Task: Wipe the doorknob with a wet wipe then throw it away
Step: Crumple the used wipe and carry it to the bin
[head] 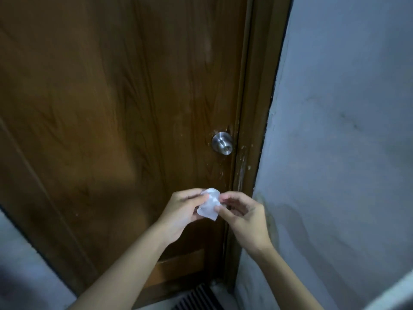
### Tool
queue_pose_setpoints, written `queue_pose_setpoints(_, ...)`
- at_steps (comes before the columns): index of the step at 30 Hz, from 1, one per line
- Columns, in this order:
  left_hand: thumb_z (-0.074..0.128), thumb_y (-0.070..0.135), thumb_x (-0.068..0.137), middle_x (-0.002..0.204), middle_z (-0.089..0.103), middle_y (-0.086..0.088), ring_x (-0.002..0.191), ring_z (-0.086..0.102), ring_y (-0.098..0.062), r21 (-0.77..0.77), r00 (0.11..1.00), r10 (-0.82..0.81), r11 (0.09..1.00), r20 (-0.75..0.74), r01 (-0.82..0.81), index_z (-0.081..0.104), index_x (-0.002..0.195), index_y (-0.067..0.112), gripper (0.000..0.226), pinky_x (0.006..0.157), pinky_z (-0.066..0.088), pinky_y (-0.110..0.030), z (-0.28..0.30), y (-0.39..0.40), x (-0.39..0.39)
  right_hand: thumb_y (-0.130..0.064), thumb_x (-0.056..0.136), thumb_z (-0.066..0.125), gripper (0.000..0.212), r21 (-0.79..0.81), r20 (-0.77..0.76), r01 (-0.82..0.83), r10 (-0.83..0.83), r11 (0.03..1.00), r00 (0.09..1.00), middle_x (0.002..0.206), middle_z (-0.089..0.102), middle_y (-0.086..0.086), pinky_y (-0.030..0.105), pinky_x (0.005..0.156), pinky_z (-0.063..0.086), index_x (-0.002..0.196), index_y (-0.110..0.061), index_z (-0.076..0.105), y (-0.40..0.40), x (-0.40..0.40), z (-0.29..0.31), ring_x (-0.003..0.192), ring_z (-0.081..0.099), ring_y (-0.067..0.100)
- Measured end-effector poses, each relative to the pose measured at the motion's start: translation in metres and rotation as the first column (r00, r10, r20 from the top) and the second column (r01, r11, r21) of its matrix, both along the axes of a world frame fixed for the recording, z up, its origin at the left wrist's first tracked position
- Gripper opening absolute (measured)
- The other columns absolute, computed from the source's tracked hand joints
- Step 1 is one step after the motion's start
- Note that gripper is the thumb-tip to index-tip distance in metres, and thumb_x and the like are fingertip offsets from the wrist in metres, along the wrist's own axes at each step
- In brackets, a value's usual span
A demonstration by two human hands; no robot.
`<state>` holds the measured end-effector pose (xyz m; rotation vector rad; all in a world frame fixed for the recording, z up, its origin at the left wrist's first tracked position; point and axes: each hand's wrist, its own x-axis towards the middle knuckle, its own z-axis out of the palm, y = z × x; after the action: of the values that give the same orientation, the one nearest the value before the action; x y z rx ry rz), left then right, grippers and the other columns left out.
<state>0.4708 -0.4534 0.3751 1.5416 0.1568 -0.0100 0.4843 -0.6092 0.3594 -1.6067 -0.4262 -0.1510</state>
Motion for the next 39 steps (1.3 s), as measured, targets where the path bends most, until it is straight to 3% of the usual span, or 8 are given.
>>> queue_pose_setpoints(9, 0.046, -0.012, 0.082, 0.118, 0.061, -0.015, 0.108, 0.060, -0.027, -0.175, 0.997, -0.080, 0.982, -0.017, 0.075, 0.057, 0.113, 0.023, 0.049, 0.092, 0.050, -0.040, -0.025, -0.026, -0.124, -0.003, 0.079, 0.066, 0.017, 0.184, -0.144, 0.065, -0.039, 0.981, 0.989, 0.087, 0.076, -0.002, 0.022, 0.072, 0.056, 0.095, -0.007, 0.072, -0.020, -0.129, -0.028, 0.084, 0.071, 0.012)
queue_pose_setpoints(14, 0.059, -0.005, 0.082, 0.112, 0.061, 0.006, 0.091, 0.066, -0.009, 0.152, 0.977, -0.171, 0.977, 0.125, 0.152, 0.059, 0.108, 0.035, 0.048, 0.075, 0.054, -0.019, -0.042, -0.061, -0.167, -0.001, 0.082, 0.062, 0.011, 0.292, -0.292, 0.132, -0.043, 0.947, 0.955, 0.065, 0.071, -0.003, 0.015, 0.056, 0.048, 0.081, -0.011, 0.068, -0.060, -0.178, -0.038, 0.059, 0.060, 0.005)
queue_pose_setpoints(18, 0.065, 0.005, 0.080, 0.107, 0.062, 0.009, 0.101, 0.063, -0.014, 0.274, 0.956, -0.246, 0.941, 0.156, 0.198, 0.064, 0.092, 0.036, 0.033, 0.079, 0.052, -0.022, -0.052, -0.100, -0.183, -0.001, 0.083, 0.061, 0.009, 0.289, -0.354, 0.163, -0.053, 0.943, 0.934, 0.059, 0.069, -0.006, 0.013, 0.051, 0.046, 0.080, -0.008, 0.066, -0.100, -0.203, -0.044, 0.053, 0.057, 0.001)
queue_pose_setpoints(22, 0.065, 0.018, 0.082, 0.095, 0.070, 0.001, 0.092, 0.065, -0.013, 0.308, 0.957, -0.259, 0.928, 0.131, 0.209, 0.069, 0.087, 0.024, 0.009, 0.081, 0.052, -0.025, -0.062, -0.143, -0.193, 0.009, 0.076, 0.065, 0.021, 0.189, -0.317, 0.237, -0.169, 0.953, 0.933, 0.073, 0.073, -0.001, 0.014, 0.061, 0.051, 0.086, -0.009, 0.068, -0.144, -0.224, -0.050, 0.068, 0.066, 0.005)
queue_pose_setpoints(26, 0.065, 0.025, 0.083, 0.082, 0.073, -0.004, 0.078, 0.066, -0.013, 0.279, 0.954, -0.285, 0.927, 0.097, 0.249, 0.071, 0.087, 0.013, 0.013, 0.075, 0.051, -0.031, -0.080, -0.197, -0.202, 0.010, 0.076, 0.066, 0.029, 0.069, -0.278, 0.261, -0.233, 0.963, 0.932, 0.079, 0.075, -0.002, 0.018, 0.071, 0.053, 0.096, -0.010, 0.071, -0.194, -0.248, -0.063, 0.077, 0.069, 0.007)
queue_pose_setpoints(31, 0.069, 0.025, 0.079, 0.072, 0.068, 0.000, 0.072, 0.062, -0.010, 0.225, 0.949, -0.315, 0.926, 0.020, 0.302, 0.070, 0.076, 0.017, 0.008, 0.070, 0.047, -0.026, -0.111, -0.266, -0.213, 0.001, 0.076, 0.069, 0.022, 0.063, -0.325, 0.323, -0.286, 0.944, 0.901, 0.093, 0.073, 0.018, 0.022, 0.077, 0.055, 0.098, -0.005, 0.071, -0.253, -0.274, -0.089, 0.081, 0.069, 0.015)
queue_pose_setpoints(35, 0.061, 0.016, 0.086, 0.079, 0.068, 0.003, 0.073, 0.061, -0.005, 0.223, 0.893, -0.437, 0.865, -0.105, 0.450, 0.068, 0.088, 0.022, 0.010, 0.061, 0.044, -0.011, -0.151, -0.311, -0.228, 0.004, 0.074, 0.070, 0.017, 0.012, -0.434, 0.470, -0.419, 0.883, 0.798, 0.086, 0.073, 0.012, 0.013, 0.066, 0.052, 0.090, 0.000, 0.072, -0.293, -0.286, -0.128, 0.074, 0.069, 0.008)
queue_pose_setpoints(39, 0.060, 0.012, 0.086, 0.103, 0.065, 0.001, 0.091, 0.060, -0.010, 0.273, 0.848, -0.440, 0.811, -0.296, 0.517, 0.062, 0.114, 0.016, 0.028, 0.079, 0.044, -0.021, -0.190, -0.331, -0.236, -0.006, 0.074, 0.072, 0.015, -0.201, -0.537, 0.533, -0.548, 0.822, 0.642, 0.076, 0.075, 0.005, 0.027, 0.071, 0.056, 0.084, -0.016, 0.074, -0.314, -0.284, -0.182, 0.073, 0.070, 0.014)
